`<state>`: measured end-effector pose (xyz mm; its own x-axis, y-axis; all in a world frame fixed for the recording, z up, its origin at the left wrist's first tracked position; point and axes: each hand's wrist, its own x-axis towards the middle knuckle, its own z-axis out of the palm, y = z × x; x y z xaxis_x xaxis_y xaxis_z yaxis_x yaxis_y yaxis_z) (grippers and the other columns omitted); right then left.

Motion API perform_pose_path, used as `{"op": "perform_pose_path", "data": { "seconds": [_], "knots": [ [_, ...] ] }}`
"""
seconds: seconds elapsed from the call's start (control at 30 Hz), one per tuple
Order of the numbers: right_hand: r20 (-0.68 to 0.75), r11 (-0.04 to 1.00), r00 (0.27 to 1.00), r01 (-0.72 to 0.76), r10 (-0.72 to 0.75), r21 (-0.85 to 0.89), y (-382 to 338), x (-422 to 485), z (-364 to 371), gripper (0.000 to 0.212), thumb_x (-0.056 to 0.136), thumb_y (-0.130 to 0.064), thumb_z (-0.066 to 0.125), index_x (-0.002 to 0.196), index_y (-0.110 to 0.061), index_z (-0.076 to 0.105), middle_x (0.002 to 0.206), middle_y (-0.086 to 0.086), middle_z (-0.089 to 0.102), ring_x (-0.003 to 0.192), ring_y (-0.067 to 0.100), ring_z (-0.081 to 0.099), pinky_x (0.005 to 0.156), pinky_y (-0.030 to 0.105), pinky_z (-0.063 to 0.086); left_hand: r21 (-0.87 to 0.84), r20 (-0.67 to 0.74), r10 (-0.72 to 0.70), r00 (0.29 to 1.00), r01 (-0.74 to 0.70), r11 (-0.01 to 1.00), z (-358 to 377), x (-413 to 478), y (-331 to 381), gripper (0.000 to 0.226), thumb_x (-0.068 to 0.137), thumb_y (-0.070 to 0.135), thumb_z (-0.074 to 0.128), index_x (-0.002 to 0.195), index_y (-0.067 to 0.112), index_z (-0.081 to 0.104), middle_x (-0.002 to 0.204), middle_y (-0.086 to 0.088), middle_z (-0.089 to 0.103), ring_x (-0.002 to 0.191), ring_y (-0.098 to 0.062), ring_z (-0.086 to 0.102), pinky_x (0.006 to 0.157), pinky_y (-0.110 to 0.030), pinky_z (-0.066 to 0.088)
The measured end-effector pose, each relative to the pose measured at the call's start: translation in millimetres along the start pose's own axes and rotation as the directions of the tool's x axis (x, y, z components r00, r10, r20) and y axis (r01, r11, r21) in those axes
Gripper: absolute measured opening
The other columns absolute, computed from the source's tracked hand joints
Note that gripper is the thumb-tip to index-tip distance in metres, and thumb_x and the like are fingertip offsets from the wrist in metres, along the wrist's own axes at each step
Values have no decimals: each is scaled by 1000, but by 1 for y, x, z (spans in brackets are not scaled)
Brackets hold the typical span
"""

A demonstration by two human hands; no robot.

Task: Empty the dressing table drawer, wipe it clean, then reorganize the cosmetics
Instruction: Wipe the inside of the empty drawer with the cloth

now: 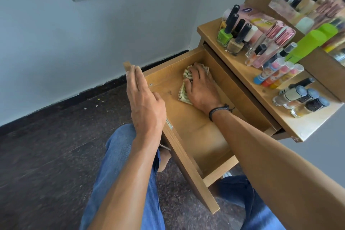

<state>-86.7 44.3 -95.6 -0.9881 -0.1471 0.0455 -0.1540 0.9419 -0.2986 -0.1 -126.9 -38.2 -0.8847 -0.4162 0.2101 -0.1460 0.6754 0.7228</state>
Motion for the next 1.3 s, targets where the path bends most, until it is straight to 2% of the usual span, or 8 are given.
{"op": "perform_pose_path", "data": {
  "seconds": [0.13,0.3,0.47,0.67,0.8,0.9,1.17,1.3],
  "knots": [
    [-50,1000,999,-2,2,13,-1,8,0,43,100,-25,44,133,3,49,146,21,38,129,38,45,114,49,38,4,6,23,1000,-23,1000,0,0,-1,72,94,-7,48,160,7,20,168,-3,15,155,-18,11,111,-2,-2],
    [83,988,987,140,-135,-57,-6,-2,-8,44,103,-37,39,134,-6,45,146,18,37,133,33,40,115,51,35,5,-18,15,1000,-15,1000,2,-1,-2,72,93,-9,48,159,4,23,167,-5,18,154,-20,14,106,4,-5],
    [280,896,865,443,-416,-34,-49,-35,11,54,106,-44,18,153,-22,33,160,6,31,149,23,28,126,51,16,8,-38,17,999,-17,1000,3,1,-2,70,92,-11,46,158,4,26,166,-5,20,154,-21,16,107,3,-5],
    [398,830,782,552,-479,-85,-18,-36,-1,55,107,-53,10,158,-41,-5,169,-7,-4,156,11,-4,126,44,-11,7,-13,13,1000,-12,1000,-3,-2,-1,69,95,-6,47,159,5,23,167,-3,17,154,-19,13,99,9,-7],
    [323,971,932,210,-163,-117,28,-36,-22,58,107,-55,14,162,-40,-2,171,-5,-6,156,11,-9,127,50,-2,7,-4,4,1000,-4,1000,-2,0,0,69,96,-5,46,159,7,22,168,-2,16,154,-18,14,113,-4,1],
    [321,995,947,37,-4,-96,20,-45,-24,62,106,-58,11,162,-38,-6,170,-6,-15,155,11,-17,126,48,-10,10,-9,1,1000,-1,1000,-2,0,0,69,96,-6,47,159,6,22,167,-3,17,154,-19,14,106,4,-4],
    [510,886,789,452,-344,-102,-14,-94,-18,62,103,-58,3,159,-40,-14,167,-5,-21,154,14,-20,124,44,-16,17,-5,21,1000,-21,1000,-2,-2,-2,67,97,-5,47,159,5,22,167,-4,17,155,-19,13,97,10,-7],
    [509,964,852,225,-125,-140,20,-75,-31,62,105,-61,9,159,-42,-16,166,-7,-27,151,13,-25,125,51,-13,-4,0,9,1000,-9,1000,-1,0,-1,66,97,-6,45,158,4,23,167,-4,18,155,-19,14,97,10,-7]
  ]
}}
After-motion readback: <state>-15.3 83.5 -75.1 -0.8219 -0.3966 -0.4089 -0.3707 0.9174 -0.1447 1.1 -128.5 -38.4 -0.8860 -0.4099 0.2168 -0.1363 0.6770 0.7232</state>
